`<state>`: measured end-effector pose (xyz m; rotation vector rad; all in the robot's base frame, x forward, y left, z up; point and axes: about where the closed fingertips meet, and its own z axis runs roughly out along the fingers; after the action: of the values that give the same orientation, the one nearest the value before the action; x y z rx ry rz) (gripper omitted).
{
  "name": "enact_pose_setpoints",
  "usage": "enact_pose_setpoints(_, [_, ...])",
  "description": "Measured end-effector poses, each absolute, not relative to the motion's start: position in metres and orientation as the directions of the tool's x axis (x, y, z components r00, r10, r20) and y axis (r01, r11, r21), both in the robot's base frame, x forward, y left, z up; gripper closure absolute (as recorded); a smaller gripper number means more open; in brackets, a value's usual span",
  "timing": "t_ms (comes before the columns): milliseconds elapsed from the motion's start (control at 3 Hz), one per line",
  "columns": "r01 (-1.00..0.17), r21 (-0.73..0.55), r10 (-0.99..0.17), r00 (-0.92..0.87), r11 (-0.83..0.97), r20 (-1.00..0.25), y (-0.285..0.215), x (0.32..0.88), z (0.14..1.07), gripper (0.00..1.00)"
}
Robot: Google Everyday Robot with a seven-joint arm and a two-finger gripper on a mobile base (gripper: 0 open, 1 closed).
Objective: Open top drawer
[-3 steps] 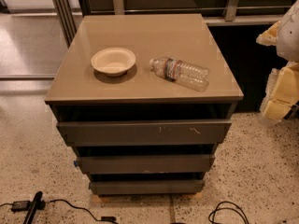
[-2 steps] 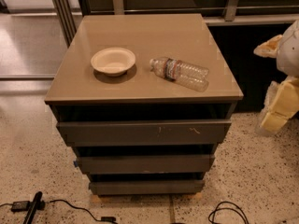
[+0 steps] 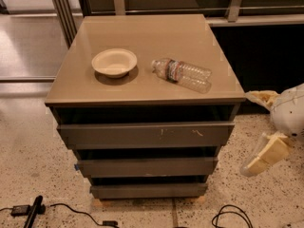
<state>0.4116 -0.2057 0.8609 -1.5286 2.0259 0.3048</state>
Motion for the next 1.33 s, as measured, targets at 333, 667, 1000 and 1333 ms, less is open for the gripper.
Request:
enact_pose_setpoints(333, [-0.93, -0.138, -0.763, -0.187, 0.34, -0.618, -0.185, 0.402, 0.811, 0.0])
enact_pose_setpoints(667, [-0.932, -0.134, -0.761, -0.185, 0.336, -0.622, -0.182, 0.402, 0.809, 0.0])
enact_pose_setpoints(1000, [-0.947, -0.103, -0.741, -0.167, 0.304, -0.651, -0.165, 0.404, 0.8, 0.0])
enact_pose_setpoints(1333, [-0.962, -0.079, -0.705, -0.136, 0.263, -0.696, -0.139, 0.411, 0.778, 0.0])
